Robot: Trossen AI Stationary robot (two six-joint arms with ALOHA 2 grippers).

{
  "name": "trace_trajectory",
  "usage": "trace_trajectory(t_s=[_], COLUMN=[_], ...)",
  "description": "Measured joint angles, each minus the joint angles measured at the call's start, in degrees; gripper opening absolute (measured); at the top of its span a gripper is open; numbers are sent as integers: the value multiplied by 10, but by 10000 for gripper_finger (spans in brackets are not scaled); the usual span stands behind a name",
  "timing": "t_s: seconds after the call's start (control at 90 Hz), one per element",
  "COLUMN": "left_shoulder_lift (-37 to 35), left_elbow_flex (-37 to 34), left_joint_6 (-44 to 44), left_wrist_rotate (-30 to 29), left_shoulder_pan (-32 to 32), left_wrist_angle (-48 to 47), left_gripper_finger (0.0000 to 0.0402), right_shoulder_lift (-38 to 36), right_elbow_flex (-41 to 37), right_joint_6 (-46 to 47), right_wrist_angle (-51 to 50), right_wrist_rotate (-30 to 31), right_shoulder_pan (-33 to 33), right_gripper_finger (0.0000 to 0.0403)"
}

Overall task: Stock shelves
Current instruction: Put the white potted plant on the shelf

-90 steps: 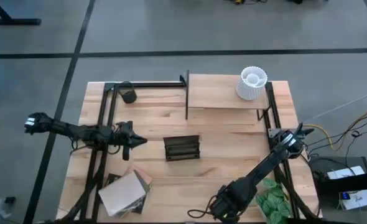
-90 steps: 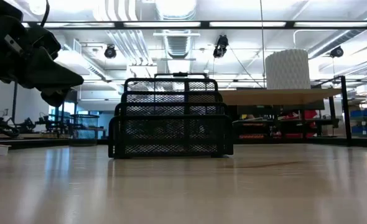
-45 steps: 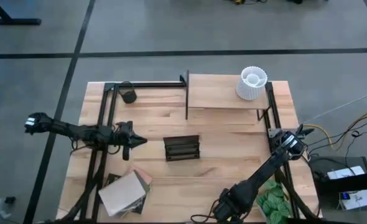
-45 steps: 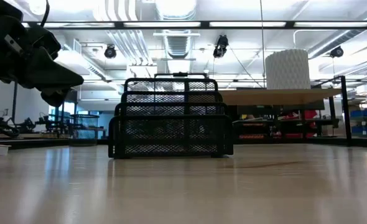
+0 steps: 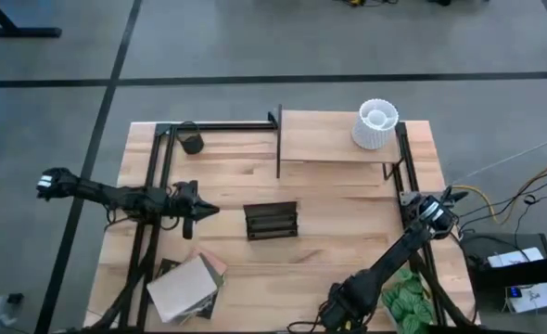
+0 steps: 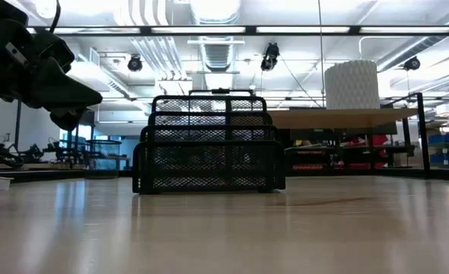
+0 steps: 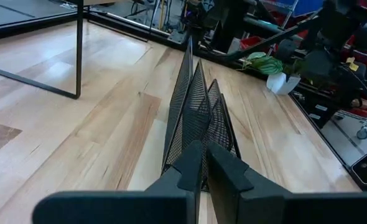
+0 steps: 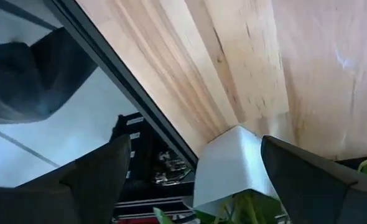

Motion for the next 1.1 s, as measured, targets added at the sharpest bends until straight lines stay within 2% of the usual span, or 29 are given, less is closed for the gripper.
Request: trace_trajectory(t_s=[0.222, 0.656, 1.1], left_shoulder_lift=[0, 0, 0], left_elbow_flex=[0, 0, 0], left_joint_6=[0, 0, 0], left_wrist_rotate=[0, 0, 0], left_shoulder_pan=[0, 0, 0], left_wrist_angle=[0, 0, 0], left_gripper_finger=[6, 6, 7], right_shoulder_lift=[0, 0, 0], right_elbow_flex=[-6, -14, -17], right_joint_6=[-74, -124, -163], right_wrist_angle=[0, -58, -58], right_wrist_rotate=[6, 10, 20], right_shoulder_pan=[15, 75, 106], right_gripper_finger=[341, 341, 341])
